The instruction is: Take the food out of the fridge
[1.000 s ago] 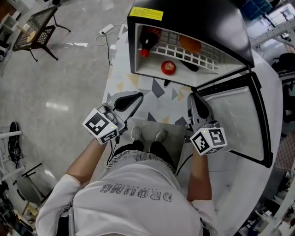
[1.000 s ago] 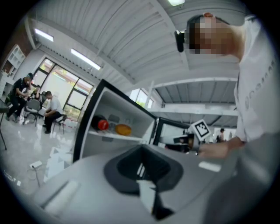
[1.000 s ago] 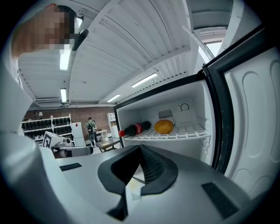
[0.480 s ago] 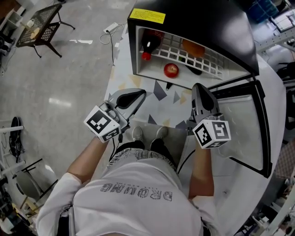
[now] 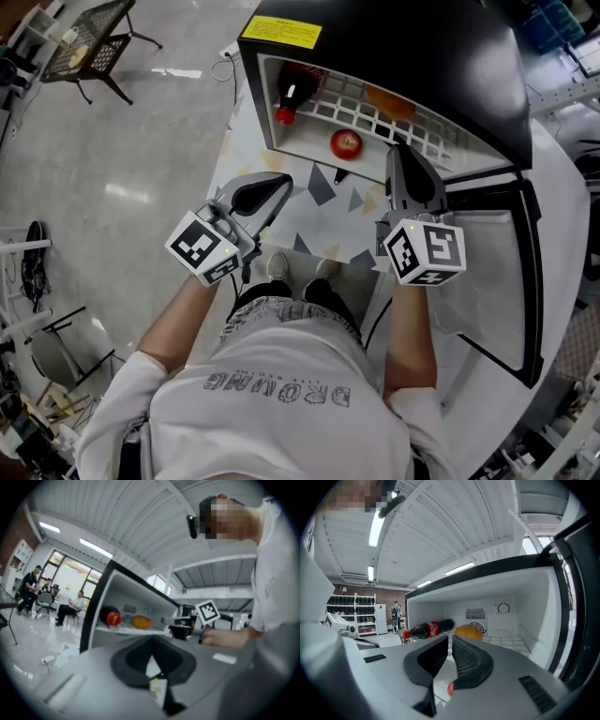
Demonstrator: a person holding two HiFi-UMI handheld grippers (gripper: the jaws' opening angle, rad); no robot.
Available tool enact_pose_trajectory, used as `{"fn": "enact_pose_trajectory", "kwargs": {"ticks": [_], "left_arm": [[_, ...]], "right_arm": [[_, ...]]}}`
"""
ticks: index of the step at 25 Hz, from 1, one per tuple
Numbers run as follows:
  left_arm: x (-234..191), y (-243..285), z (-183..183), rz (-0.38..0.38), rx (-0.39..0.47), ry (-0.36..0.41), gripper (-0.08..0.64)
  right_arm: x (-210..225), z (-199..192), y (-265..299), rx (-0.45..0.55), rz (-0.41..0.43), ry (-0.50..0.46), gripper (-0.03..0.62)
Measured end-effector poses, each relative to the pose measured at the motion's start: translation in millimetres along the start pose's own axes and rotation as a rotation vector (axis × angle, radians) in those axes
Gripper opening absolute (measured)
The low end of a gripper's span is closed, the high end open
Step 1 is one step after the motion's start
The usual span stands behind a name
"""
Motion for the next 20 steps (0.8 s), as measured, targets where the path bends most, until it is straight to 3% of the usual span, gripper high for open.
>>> {"fn": "enact_pose_trajectory", "kwargs": {"ticks": [7,20], "left_arm": [[2,12,-3,0.043,-0.010,-0.003,0.006],[-2,13,-5,0.109,0.000,-0.005,0.006]], "right_arm": [[17,9,23,0.009,-0.003,-0.047,0.060],[25,5,56,-0.043,0.012,-0.145,0.210]]}}
Point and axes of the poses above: the fingertips, and each gripper's own axes: y forward along the fingers, x to its right, z out of its top, the point moved 3 cm from there along -y, backward along the fingers, and after that the axes turned 7 degrees about -z, right-handed, at the moved point
